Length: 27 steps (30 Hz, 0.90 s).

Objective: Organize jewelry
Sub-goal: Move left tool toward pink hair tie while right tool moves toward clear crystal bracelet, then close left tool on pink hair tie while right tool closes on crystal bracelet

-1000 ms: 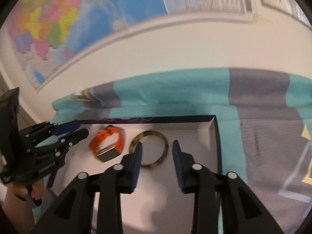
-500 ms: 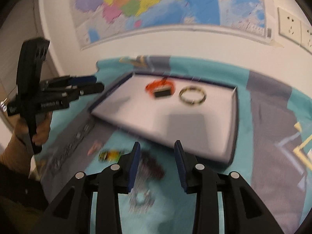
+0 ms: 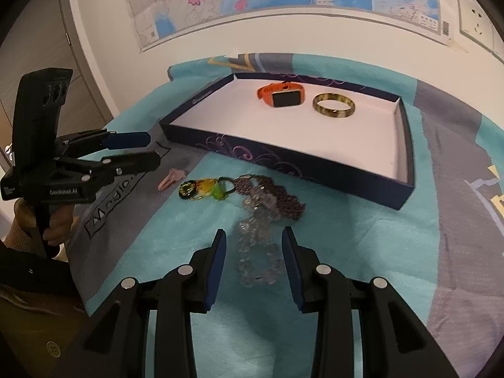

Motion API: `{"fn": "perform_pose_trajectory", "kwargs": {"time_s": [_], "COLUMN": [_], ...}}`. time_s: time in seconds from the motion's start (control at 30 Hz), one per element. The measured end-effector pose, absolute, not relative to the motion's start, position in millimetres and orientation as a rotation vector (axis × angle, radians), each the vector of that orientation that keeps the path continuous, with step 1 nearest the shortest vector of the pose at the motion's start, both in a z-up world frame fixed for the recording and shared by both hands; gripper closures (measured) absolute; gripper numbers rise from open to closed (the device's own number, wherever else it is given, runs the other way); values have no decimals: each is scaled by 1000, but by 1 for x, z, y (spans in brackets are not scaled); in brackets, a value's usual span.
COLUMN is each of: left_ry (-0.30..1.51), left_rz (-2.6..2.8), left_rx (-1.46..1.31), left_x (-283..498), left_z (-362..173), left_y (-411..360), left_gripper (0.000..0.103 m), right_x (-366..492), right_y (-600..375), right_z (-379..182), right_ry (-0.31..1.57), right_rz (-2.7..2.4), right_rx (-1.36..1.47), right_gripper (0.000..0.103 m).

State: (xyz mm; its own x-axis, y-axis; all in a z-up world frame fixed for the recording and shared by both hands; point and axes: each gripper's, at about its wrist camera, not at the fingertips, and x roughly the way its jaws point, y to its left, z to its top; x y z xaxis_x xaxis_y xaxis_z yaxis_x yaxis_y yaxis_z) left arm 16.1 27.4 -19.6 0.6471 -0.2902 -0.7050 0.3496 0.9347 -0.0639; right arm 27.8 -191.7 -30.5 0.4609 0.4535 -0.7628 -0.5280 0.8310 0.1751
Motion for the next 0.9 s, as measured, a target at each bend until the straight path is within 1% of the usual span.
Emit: {"fn": "perform_pose_trajectory", "kwargs": {"time_s": [0.4,0.47,0.57,0.6,0.7,0.73,0.77,0.9], "left_ry": [816,820,825,828,841,848,852,868], "left_rz": [-373,-380,-385,-385,-387,-389,-393,-403], "left_rx": [113,118,119,120,118,116,113,102], "left_x": [7,7,8,8,11,12,12,14], "left_z": [-33,-35,-36,-37,-39,-40,-40,-42], "left_y": [16,13,11,10,10,9,9,9], "left_gripper": [37,37,37,37,41,44,46,52], "right_x": [29,29,30,31,31,31,31,31], "right_y": [-179,-178,-179,-181,-184,-185,-186,-191], "right_z": [-38,-38,-38,-38,-37,-37,-36,-32], "right_ry": [903,899,900,903,906,904,901,895], "right_rz": [551,538,529,529,533,534,532,544], "right_rx": [-128,-143,-147,-138,-121,-119,-114,-84], "right_gripper": [69,73,82,87,88,92,92,93]}}
